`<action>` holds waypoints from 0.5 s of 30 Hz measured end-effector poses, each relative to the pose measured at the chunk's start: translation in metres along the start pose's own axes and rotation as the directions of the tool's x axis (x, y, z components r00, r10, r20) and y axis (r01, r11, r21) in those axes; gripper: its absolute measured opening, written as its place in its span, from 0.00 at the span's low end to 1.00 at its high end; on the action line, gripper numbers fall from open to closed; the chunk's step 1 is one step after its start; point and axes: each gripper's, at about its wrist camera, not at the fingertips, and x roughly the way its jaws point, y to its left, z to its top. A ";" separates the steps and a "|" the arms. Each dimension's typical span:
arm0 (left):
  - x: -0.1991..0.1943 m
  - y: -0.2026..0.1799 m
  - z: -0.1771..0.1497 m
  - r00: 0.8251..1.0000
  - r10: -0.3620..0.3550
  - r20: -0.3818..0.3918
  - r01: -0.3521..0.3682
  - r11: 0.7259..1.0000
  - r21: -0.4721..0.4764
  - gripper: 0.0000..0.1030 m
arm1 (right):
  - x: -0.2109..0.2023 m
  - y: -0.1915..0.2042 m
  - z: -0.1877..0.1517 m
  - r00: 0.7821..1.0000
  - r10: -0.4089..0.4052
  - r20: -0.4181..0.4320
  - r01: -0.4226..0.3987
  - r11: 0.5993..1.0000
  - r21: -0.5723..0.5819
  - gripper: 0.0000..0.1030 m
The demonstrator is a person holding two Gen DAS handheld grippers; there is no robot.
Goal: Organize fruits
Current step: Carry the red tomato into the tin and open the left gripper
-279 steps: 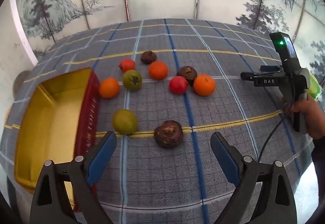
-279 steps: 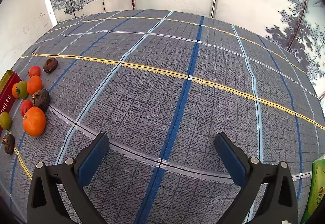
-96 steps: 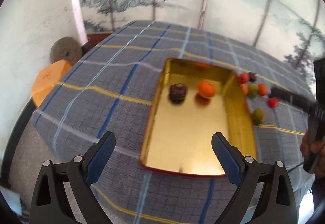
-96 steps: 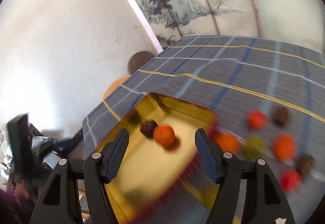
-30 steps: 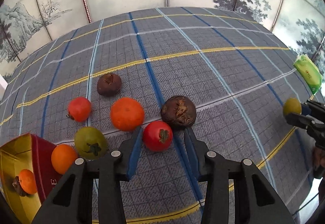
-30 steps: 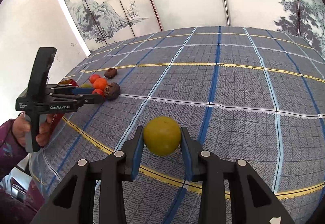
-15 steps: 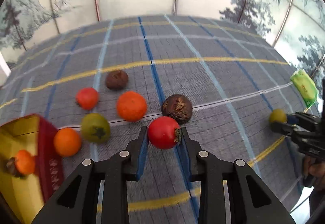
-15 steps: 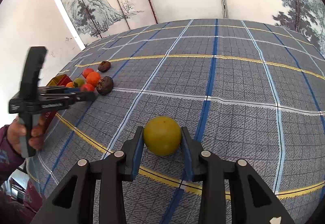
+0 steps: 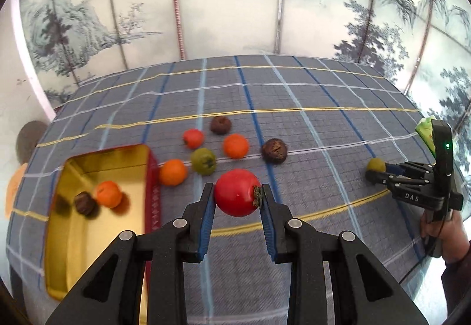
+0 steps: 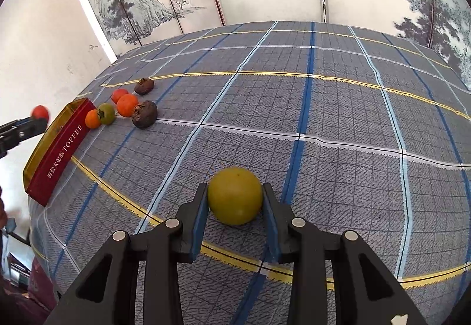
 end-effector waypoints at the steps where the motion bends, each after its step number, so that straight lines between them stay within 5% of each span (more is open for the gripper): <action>1: -0.004 0.004 -0.002 1.000 0.005 0.000 -0.005 1.000 -0.007 0.30 | 0.000 0.001 0.000 1.000 -0.004 -0.001 0.004 1.000 -0.003 0.32; 15: -0.023 0.072 -0.032 0.986 0.169 -0.001 -0.168 0.983 -0.077 0.30 | 0.001 0.009 0.000 0.999 -0.048 -0.006 0.048 0.998 -0.035 0.32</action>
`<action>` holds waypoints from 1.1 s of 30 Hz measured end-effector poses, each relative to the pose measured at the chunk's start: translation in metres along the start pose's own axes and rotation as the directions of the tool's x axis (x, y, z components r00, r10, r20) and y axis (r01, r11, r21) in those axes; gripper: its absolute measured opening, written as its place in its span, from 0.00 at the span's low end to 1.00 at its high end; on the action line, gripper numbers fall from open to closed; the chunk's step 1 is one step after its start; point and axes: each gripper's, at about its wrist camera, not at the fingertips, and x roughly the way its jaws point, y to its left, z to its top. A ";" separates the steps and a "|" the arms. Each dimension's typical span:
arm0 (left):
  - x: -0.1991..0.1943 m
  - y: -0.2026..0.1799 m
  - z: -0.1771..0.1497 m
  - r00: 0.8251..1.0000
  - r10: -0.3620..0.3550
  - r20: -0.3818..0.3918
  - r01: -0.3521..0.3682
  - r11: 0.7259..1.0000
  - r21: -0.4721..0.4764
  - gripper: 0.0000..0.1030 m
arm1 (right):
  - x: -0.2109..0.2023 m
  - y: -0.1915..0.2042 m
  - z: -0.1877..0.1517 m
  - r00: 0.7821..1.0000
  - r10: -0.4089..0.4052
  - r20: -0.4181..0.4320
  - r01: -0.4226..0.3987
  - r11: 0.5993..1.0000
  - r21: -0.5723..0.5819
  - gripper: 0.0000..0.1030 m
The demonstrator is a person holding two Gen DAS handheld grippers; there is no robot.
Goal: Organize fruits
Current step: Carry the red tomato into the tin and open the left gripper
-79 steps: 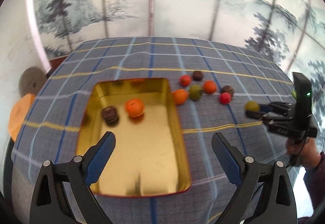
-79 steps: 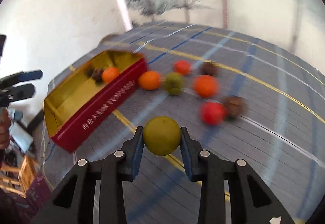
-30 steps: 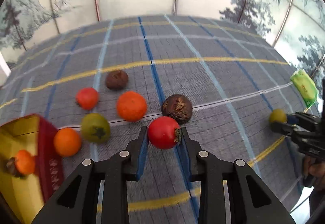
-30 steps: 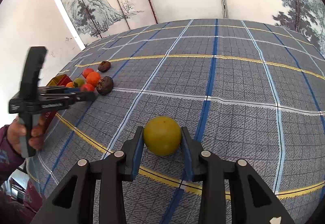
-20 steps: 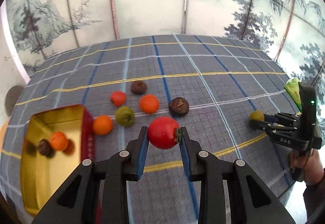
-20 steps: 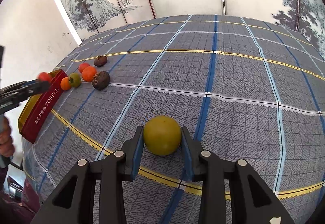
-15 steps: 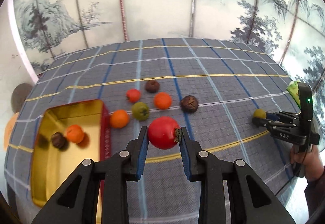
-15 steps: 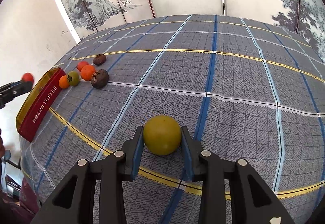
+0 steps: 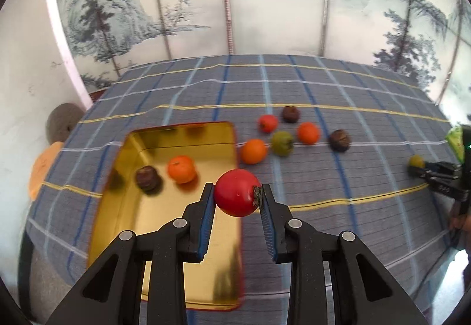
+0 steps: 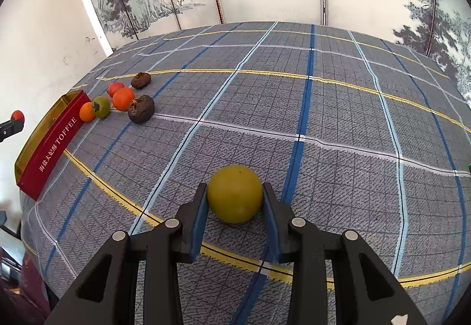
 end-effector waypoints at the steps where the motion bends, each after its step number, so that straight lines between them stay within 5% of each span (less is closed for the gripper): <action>1: 0.001 0.005 -0.003 1.000 0.015 -0.002 -0.015 1.000 -0.001 0.30 | 0.000 0.001 0.000 1.000 -0.004 0.000 0.004 1.000 -0.003 0.32; 15: 0.026 0.050 -0.025 0.987 0.154 -0.034 -0.155 0.988 -0.018 0.30 | 0.001 0.009 -0.001 0.999 -0.050 -0.007 0.050 0.998 -0.040 0.33; 33: 0.060 0.079 -0.035 0.970 0.227 -0.086 -0.230 0.973 -0.025 0.30 | 0.001 0.009 -0.001 0.999 -0.053 -0.007 0.052 0.998 -0.042 0.33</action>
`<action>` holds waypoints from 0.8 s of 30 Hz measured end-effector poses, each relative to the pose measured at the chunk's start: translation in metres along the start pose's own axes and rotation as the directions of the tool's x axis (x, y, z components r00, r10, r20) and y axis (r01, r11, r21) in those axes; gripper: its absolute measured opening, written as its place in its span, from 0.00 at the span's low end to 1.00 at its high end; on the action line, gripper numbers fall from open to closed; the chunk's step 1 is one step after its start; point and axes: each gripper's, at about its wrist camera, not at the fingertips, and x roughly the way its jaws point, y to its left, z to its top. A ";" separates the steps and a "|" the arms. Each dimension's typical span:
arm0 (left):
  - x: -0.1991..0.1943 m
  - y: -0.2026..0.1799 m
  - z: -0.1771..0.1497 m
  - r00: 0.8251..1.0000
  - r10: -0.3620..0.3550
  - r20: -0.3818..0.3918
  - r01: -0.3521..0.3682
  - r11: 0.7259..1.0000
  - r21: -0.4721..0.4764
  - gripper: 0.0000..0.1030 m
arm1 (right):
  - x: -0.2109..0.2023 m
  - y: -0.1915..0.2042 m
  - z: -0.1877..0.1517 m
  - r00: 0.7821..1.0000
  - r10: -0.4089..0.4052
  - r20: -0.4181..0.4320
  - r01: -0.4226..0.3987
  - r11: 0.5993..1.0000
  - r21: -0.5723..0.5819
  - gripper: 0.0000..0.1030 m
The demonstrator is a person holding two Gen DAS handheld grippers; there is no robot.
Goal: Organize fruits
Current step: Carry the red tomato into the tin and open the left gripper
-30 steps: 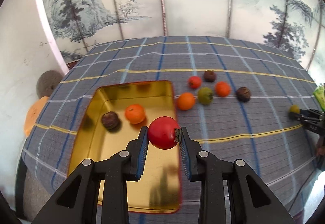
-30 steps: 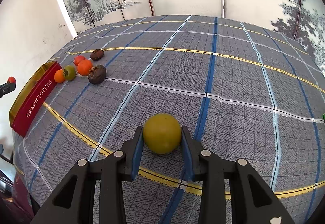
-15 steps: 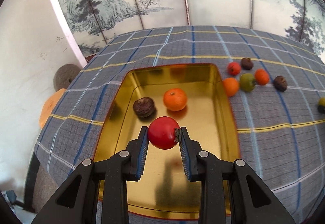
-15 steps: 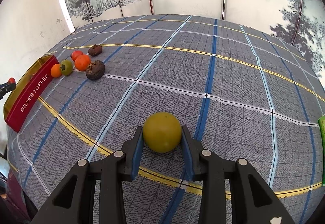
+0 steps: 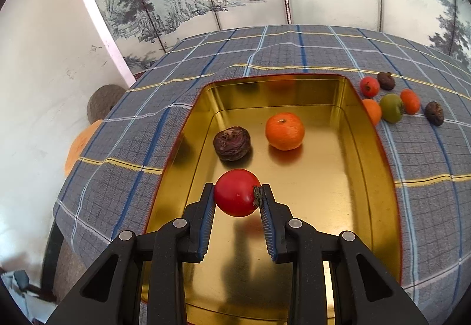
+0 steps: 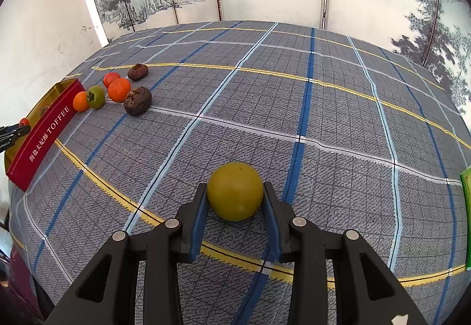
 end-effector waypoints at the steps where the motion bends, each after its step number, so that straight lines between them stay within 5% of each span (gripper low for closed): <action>1: 0.001 0.001 0.000 1.000 0.004 0.000 -0.004 1.000 0.000 0.30 | 0.000 0.000 0.000 1.000 0.001 0.000 -0.001 1.000 0.000 0.33; 24: 0.024 0.012 0.011 1.000 0.031 0.002 -0.031 0.999 0.008 0.31 | 0.000 0.001 0.000 1.000 -0.002 -0.001 0.002 1.000 -0.001 0.34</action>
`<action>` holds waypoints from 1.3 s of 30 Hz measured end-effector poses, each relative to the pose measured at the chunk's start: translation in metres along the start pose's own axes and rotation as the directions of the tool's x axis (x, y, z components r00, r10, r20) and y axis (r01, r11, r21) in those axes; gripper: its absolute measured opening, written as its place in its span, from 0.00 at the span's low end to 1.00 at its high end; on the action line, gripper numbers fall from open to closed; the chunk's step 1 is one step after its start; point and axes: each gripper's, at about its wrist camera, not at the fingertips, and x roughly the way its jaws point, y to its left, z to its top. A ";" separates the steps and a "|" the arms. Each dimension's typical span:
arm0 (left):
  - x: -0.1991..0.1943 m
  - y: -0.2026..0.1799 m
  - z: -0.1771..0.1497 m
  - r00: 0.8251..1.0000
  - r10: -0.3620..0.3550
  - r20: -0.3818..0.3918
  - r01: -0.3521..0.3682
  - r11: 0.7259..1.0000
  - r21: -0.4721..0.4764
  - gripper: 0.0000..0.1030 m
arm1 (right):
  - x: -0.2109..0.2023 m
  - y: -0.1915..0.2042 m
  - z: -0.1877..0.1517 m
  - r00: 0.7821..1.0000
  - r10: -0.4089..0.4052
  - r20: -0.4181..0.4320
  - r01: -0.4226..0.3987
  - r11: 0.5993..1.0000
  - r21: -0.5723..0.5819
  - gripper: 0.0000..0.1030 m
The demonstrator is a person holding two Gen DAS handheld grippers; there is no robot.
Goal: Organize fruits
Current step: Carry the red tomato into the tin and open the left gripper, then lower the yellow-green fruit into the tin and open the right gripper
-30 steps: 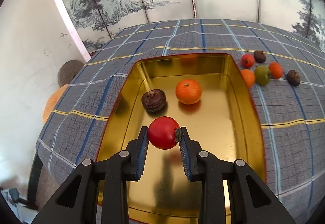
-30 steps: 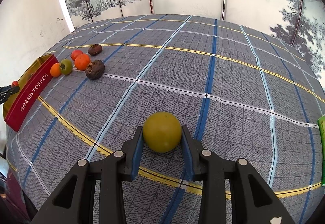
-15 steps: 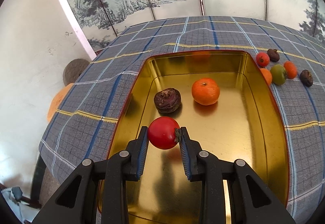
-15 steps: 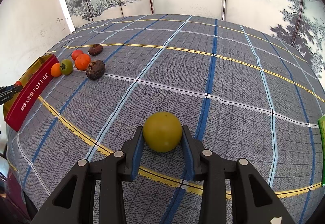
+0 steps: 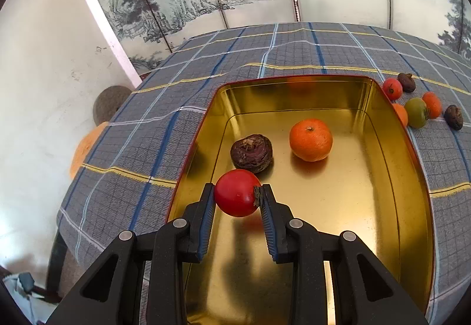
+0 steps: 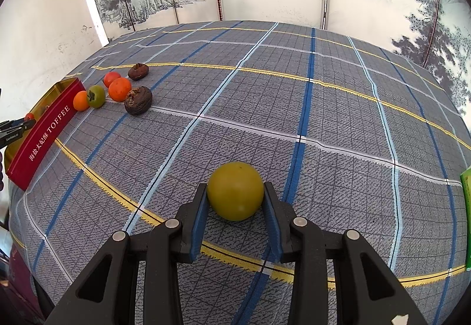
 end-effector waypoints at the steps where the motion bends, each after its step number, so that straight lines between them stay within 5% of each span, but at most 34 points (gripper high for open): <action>1: 0.000 0.000 0.001 1.000 -0.001 0.003 0.001 1.000 0.001 0.31 | 0.000 0.000 0.000 1.000 0.000 0.000 0.000 1.000 0.000 0.34; 7: -0.001 -0.002 0.002 0.999 -0.034 0.026 0.034 0.999 0.011 0.35 | 0.000 0.000 0.000 1.000 -0.001 0.000 0.001 1.000 -0.001 0.34; 12: -0.006 -0.001 0.002 0.996 -0.062 0.062 0.062 0.998 0.000 0.56 | 0.001 0.001 0.000 1.000 -0.003 -0.001 0.003 1.000 -0.003 0.34; 20: -0.038 0.024 0.003 0.973 -0.048 0.224 0.067 0.995 -0.078 0.56 | 0.000 0.001 -0.001 1.000 -0.007 0.003 0.007 1.000 0.010 0.34; 25: -0.047 0.075 0.009 0.958 0.023 0.285 0.059 0.960 -0.274 0.56 | -0.003 0.005 -0.001 1.000 0.002 0.010 -0.003 1.000 0.020 0.33; 32: -0.013 0.130 0.001 0.977 0.033 0.213 0.066 0.893 -0.445 0.57 | -0.013 0.027 0.003 0.999 0.045 0.028 -0.045 0.999 0.009 0.32; 39: 0.023 0.155 -0.017 0.990 0.032 0.141 0.050 0.839 -0.541 0.57 | -0.032 0.095 0.029 0.985 0.154 0.073 -0.146 0.984 -0.101 0.32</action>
